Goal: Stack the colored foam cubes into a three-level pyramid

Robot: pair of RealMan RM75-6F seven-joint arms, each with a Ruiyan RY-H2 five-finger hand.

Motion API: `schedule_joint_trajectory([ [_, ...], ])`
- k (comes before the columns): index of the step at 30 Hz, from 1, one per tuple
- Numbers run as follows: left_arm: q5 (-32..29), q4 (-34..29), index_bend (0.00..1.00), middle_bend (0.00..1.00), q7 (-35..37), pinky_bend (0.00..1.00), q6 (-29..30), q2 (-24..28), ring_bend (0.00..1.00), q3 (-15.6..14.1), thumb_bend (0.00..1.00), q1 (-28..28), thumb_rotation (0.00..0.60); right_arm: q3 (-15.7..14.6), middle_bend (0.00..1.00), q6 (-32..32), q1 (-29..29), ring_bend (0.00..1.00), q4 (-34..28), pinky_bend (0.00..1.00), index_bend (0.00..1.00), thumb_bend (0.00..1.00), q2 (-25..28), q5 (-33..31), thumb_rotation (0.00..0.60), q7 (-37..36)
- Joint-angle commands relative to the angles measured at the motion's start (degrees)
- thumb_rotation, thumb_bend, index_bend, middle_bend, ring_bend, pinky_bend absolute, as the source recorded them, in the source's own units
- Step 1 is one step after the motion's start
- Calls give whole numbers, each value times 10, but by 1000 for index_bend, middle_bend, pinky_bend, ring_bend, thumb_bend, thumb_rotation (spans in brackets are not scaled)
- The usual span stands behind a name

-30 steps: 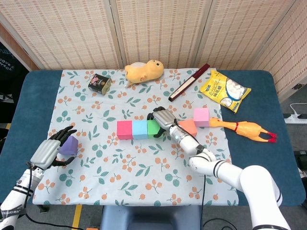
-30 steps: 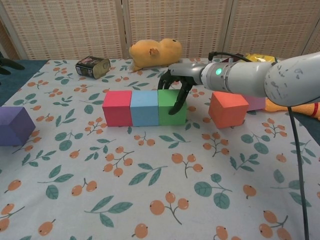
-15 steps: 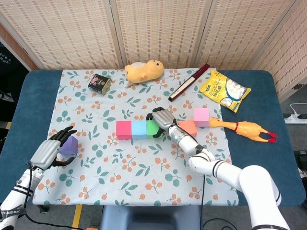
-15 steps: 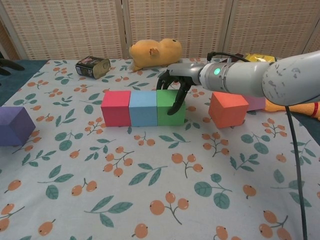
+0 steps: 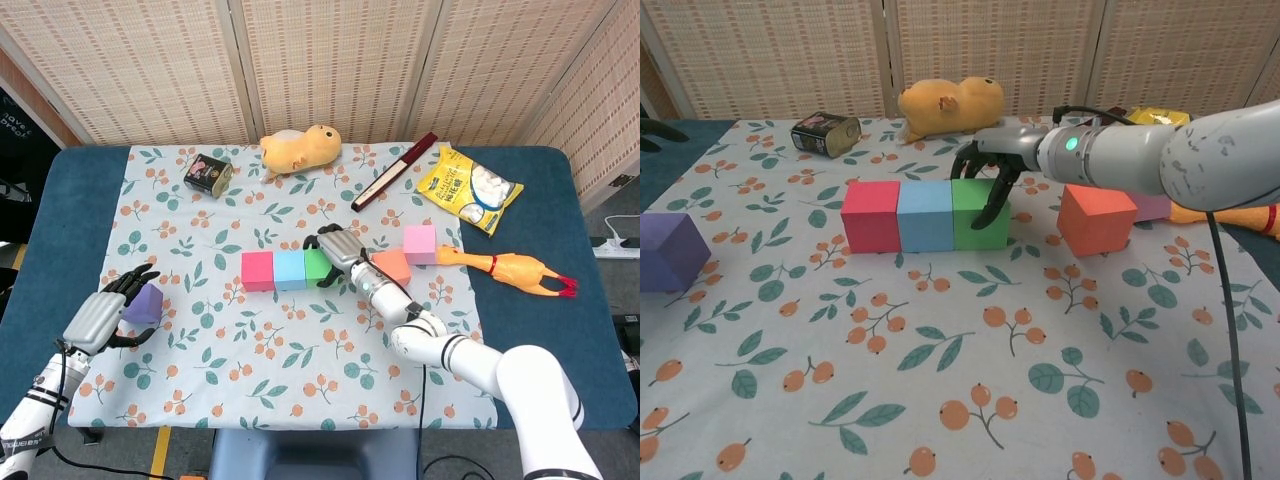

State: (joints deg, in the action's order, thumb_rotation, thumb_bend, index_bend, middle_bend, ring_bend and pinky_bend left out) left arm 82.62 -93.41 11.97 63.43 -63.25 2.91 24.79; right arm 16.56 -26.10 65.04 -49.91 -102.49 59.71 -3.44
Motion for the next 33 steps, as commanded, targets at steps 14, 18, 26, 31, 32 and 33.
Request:
schedule_joint_trajectory([
  [14,0,2,89,0,2,184,-5,0,76,0,281,3,600,-5,165,5,-2,55,-28,71,0,33,17,-10,600,13],
  [18,1,4,88,0,5,184,-10,2,76,2,282,7,600,-8,108,-10,-11,30,-75,56,0,34,52,-14,600,28],
  [26,-11,17,90,0,-3,184,-27,-1,76,7,281,17,600,-25,98,-92,-63,17,-247,42,0,33,179,-41,600,89],
  [31,-32,26,100,1,-33,183,-39,-7,76,13,282,24,600,-47,163,-118,-88,13,-316,42,0,33,232,-67,600,119],
  [32,-35,24,101,1,-37,183,-42,-6,76,13,282,26,600,-53,178,-120,-91,12,-324,42,0,33,238,-72,600,124],
  [33,-36,22,101,1,-40,183,-43,-5,76,13,282,26,600,-57,191,-120,-93,11,-327,41,0,33,240,-75,600,126],
])
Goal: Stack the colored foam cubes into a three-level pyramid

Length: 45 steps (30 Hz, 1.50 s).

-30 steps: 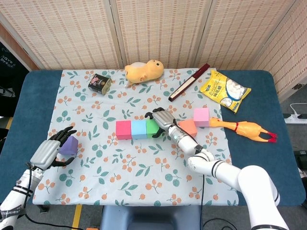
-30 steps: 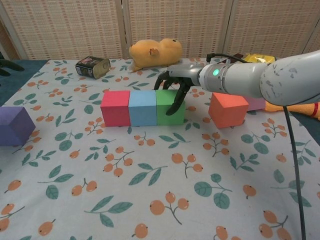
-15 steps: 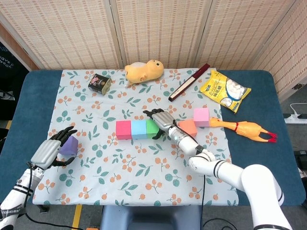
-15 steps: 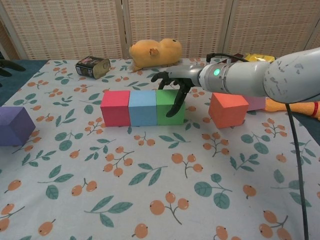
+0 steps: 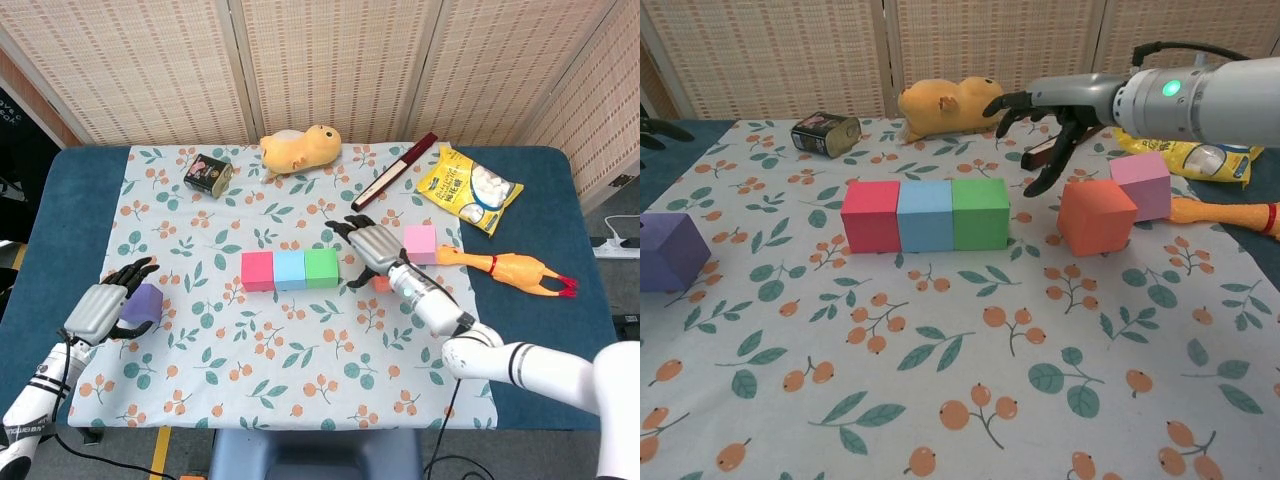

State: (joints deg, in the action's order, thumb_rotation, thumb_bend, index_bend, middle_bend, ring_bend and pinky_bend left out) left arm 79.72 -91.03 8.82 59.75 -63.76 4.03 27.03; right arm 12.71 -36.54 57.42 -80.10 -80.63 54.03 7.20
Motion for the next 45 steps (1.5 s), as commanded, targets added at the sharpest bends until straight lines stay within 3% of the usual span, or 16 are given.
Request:
schedule_joint_trajectory([
  [1,-7,-5,101,1,-13,183,-6,1,76,2,282,4,600,-23,200,-14,-18,7,-26,40,0,33,20,-21,600,22],
  [19,-7,-24,99,0,-23,183,-1,2,76,-2,281,0,600,-29,202,18,-15,0,23,22,0,33,-40,16,600,-24],
  [45,3,-7,92,0,-5,183,-6,-4,76,-7,281,2,600,-27,202,28,-2,0,42,18,0,33,-65,12,600,-25],
])
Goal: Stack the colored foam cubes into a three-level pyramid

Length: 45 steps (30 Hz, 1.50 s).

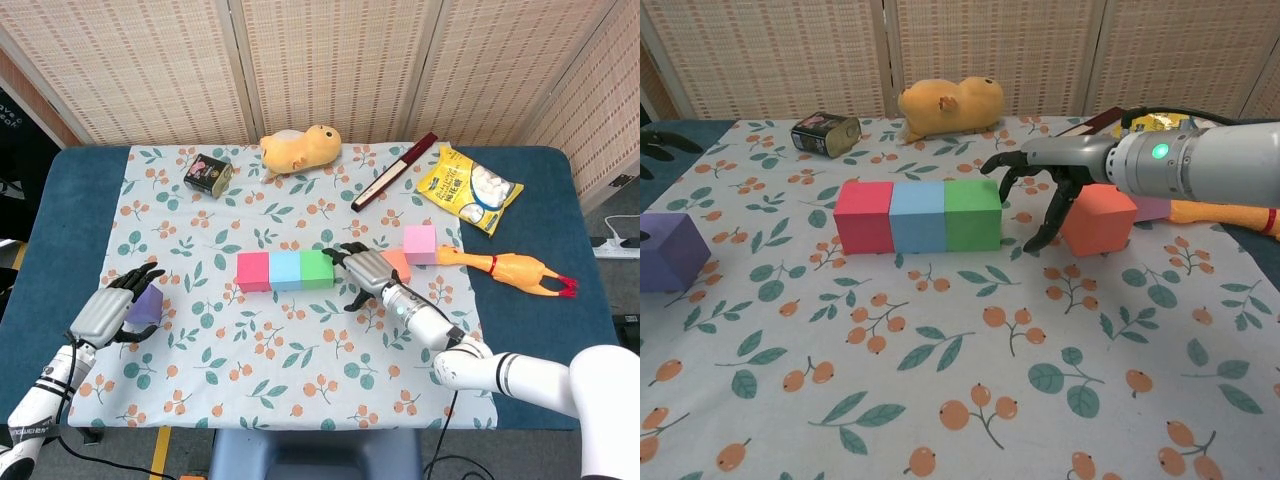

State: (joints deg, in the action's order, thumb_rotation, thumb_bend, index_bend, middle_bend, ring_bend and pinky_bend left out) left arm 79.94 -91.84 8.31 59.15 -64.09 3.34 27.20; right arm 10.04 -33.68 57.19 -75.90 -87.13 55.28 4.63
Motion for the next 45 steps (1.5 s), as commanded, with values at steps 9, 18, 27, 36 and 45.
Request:
schedule_joint_trajectory([
  [9,-10,23,110,0,-8,182,-13,-4,63,4,281,8,600,-1,202,-64,-37,0,-90,17,0,33,87,16,600,10],
  [18,-36,51,96,0,-96,130,-77,-9,1,-12,296,34,600,6,202,-158,-109,0,-220,14,0,33,229,60,600,-3],
  [27,-89,98,107,0,-135,126,-96,-38,0,-6,296,39,600,-9,202,-209,-170,0,-254,13,0,34,287,96,600,-36],
  [36,-158,112,135,19,-161,149,-138,-49,36,2,298,55,600,-16,202,-223,-201,0,-247,11,0,34,298,145,600,-82],
  [45,-185,117,232,146,-147,225,-153,-56,173,11,285,61,600,-16,202,-216,-211,0,-226,11,0,33,291,162,600,-102],
])
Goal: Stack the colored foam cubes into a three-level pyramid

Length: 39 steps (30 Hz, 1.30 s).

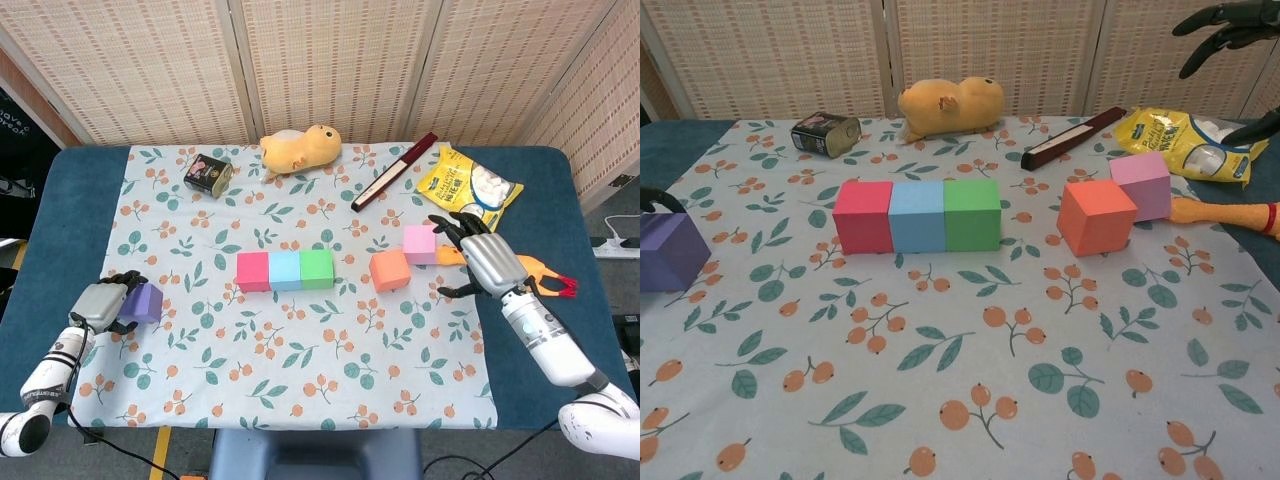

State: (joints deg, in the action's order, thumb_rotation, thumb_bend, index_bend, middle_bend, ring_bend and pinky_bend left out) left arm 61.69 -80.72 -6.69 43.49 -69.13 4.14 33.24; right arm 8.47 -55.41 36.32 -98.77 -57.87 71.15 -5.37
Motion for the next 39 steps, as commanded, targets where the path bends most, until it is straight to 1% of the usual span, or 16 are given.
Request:
schedule_joint_trajectory([
  [1,-4,9,268,187,6,246,8,-10,213,6,285,0,600,-1,202,1,-4,0,4,11,0,34,0,5,600,-4],
  [3,-5,11,327,262,9,289,14,-11,285,10,285,0,600,-2,202,-2,-9,0,2,11,0,34,4,9,600,-6],
  [6,-2,-5,369,352,9,348,27,-1,367,20,282,3,600,-5,202,-24,-26,0,-11,11,0,33,17,18,600,-4],
  [9,6,-38,381,374,8,367,42,16,381,36,280,11,600,-14,202,-49,-48,0,-27,11,0,34,29,28,600,5],
  [12,6,-83,383,373,11,372,43,38,383,62,279,29,600,-27,203,-70,-69,0,-41,11,0,33,33,33,600,32],
  [16,-35,-135,364,354,-13,374,16,65,383,96,280,74,600,-38,203,-100,-95,0,-59,11,0,33,33,43,600,51],
  [19,-106,-163,351,344,-53,374,-12,73,382,118,281,126,600,-44,203,-120,-112,0,-68,11,0,33,37,60,600,52],
  [22,-181,-168,347,338,-92,375,-31,68,379,123,281,177,600,-46,203,-132,-122,0,-70,11,0,34,41,73,600,43],
  [25,-272,-167,343,335,-147,377,-30,56,379,113,281,237,600,-49,203,-135,-129,0,-66,11,0,34,43,84,600,29],
  [26,-308,-170,340,335,-170,377,-23,51,379,106,281,260,600,-49,203,-134,-131,0,-64,11,0,33,44,87,600,25],
  [29,-389,-179,325,333,-214,383,4,39,375,97,282,311,600,-50,203,-136,-136,0,-60,11,0,33,46,94,600,14],
  [34,-484,-187,311,322,-282,396,50,9,373,79,281,380,600,-49,203,-134,-140,0,-51,11,0,33,47,105,600,-11],
  [39,-574,-177,280,289,-335,383,70,-25,352,66,281,434,600,-49,203,-130,-142,0,-39,11,0,33,42,114,600,-32],
])
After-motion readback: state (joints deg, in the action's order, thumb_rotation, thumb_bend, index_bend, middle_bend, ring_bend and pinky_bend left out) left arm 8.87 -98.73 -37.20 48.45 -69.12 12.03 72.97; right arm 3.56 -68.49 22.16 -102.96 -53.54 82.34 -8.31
